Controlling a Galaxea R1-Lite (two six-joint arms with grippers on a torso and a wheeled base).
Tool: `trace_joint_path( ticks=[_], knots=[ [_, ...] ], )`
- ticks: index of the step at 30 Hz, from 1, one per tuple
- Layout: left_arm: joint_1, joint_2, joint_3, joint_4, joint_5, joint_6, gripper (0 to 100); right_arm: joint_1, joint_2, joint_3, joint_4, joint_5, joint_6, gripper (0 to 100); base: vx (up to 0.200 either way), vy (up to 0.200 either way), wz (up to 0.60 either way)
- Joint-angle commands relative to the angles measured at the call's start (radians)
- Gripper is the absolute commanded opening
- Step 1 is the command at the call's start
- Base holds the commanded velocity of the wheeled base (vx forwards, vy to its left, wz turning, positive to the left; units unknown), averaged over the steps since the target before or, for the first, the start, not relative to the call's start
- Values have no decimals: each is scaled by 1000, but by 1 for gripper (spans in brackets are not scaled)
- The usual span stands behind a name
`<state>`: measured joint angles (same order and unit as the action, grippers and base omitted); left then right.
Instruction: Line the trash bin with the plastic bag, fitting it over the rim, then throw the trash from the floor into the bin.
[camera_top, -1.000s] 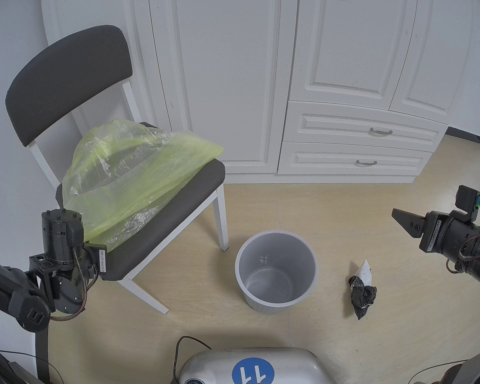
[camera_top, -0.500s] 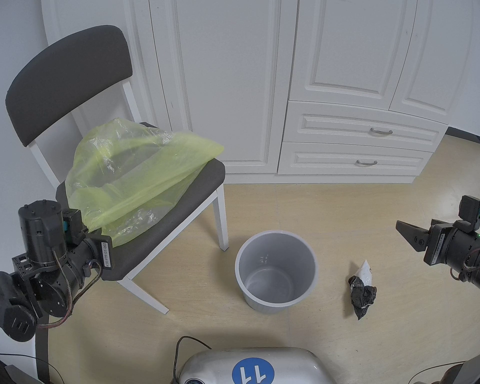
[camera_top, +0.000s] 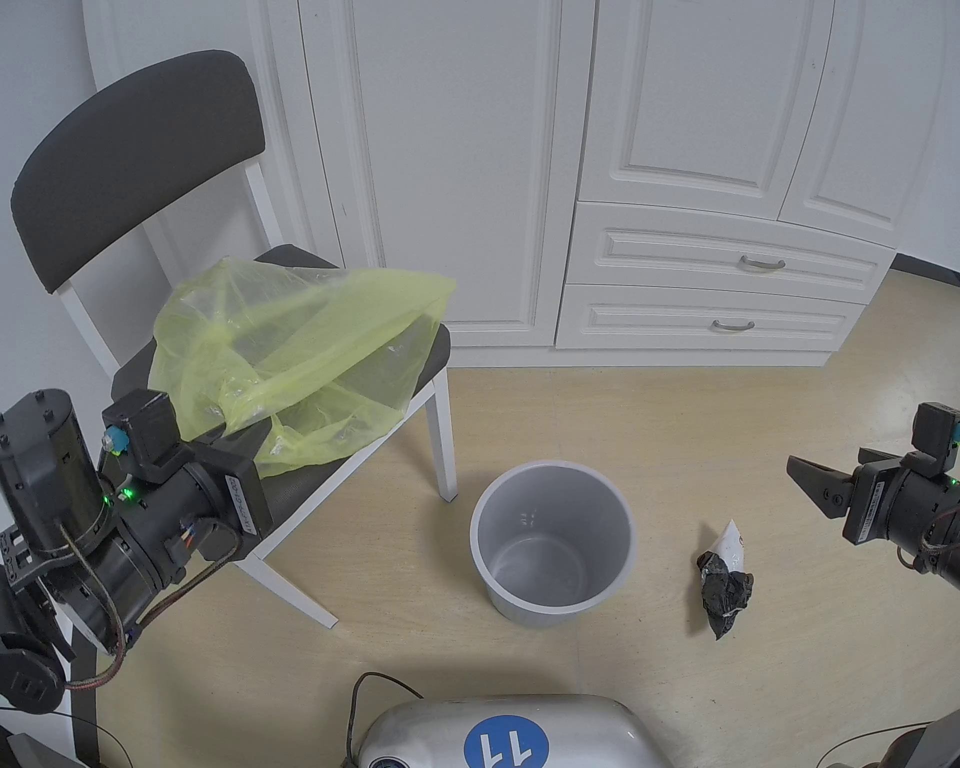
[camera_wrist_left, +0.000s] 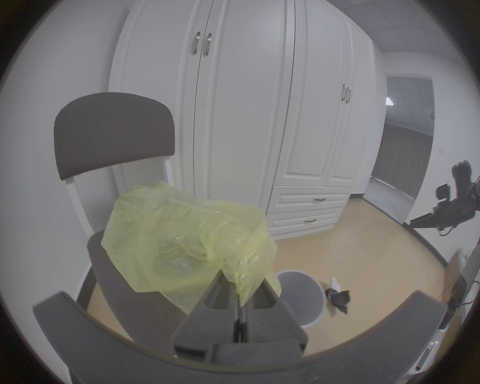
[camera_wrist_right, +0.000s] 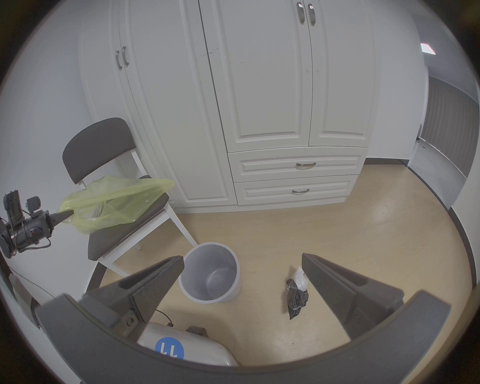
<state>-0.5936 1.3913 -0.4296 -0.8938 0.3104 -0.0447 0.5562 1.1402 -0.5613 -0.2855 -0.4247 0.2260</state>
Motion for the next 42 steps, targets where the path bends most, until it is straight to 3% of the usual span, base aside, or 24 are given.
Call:
trace_joint_path(
  ticks=[1, 7, 18, 22, 32, 42],
  knots=[
    [-51, -35, 25, -39, -13, -21, 0, 4, -10, 1, 0, 0, -2, 100, 0, 0, 0],
    [-149, -110, 15, -33, -14, -17, 0, 7, -13, 0, -1, 0, -40, 100, 0, 0, 0],
    [-206, -136, -6, -43, -17, -17, 0, 83, 42, 9, -15, 1, -22, 100, 0, 0, 0],
    [-245, -175, 3, -42, -27, -17, 0, 90, 96, 50, -113, 0, -23, 100, 0, 0, 0],
    [-259, -265, 69, -43, -289, -21, 0, 91, 99, 77, -173, 52, -23, 100, 0, 0, 0],
    [-259, -322, 117, -48, -416, -21, 0, 90, 112, 80, -225, 86, 1, 100, 0, 0, 0]
  ],
)
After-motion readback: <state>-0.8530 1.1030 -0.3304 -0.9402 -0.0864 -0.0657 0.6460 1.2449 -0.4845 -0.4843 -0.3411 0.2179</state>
